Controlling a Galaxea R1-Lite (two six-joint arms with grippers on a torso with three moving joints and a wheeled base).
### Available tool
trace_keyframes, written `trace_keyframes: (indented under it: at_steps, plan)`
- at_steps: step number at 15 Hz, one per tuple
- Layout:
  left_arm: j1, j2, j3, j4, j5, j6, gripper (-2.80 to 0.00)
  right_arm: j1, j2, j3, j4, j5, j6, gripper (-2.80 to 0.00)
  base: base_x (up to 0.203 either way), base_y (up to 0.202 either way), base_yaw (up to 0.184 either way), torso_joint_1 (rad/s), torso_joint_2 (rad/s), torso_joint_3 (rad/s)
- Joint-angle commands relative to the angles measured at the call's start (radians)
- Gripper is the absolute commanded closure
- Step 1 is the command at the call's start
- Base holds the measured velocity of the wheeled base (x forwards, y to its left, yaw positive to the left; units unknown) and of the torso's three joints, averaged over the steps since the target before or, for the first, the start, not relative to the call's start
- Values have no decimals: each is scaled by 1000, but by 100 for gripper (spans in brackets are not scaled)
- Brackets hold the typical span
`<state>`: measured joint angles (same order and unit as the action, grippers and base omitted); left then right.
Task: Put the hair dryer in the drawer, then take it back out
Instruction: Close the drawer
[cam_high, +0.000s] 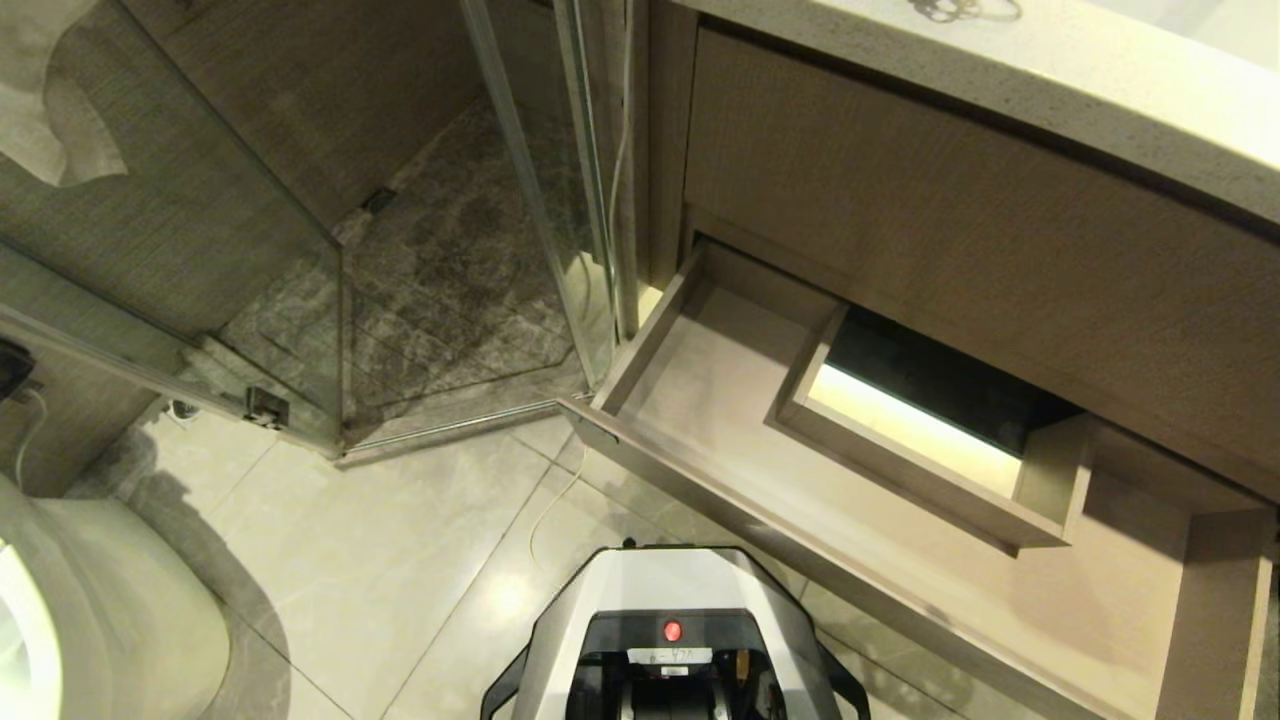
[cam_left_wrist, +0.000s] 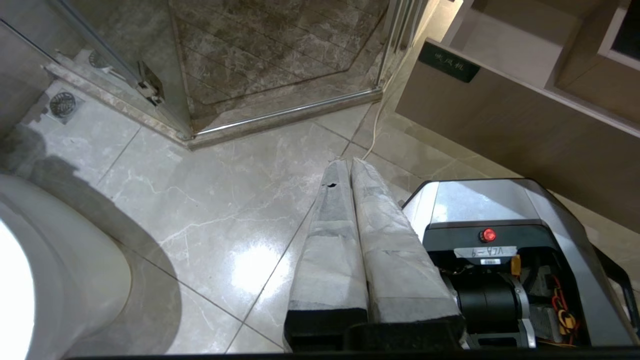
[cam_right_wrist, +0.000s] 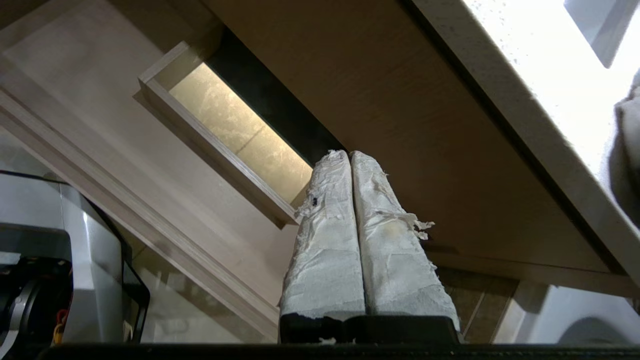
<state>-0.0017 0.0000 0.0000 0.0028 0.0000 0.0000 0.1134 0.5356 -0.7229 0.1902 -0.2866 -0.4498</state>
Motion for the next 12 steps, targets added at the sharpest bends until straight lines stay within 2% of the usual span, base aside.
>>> trace_keyframes:
  at_steps: [1, 5, 7, 12]
  plan:
    - [0, 0, 2, 0, 0, 0, 0, -1, -8, 17, -2, -2, -3, 0, 0, 0, 0, -368, 540, 154]
    - [0, 0, 2, 0, 0, 0, 0, -1, -8, 17, -2, -2, -3, 0, 0, 0, 0, -352, 496, 133]
    - [0, 0, 2, 0, 0, 0, 0, 0, -9, 39, -84, -3, -4, 0, 0, 0, 0, -150, 389, 218]
    - [0, 0, 2, 0, 0, 0, 0, -1, -23, 56, -78, -5, -4, 0, 0, 0, 0, -36, 400, 345]
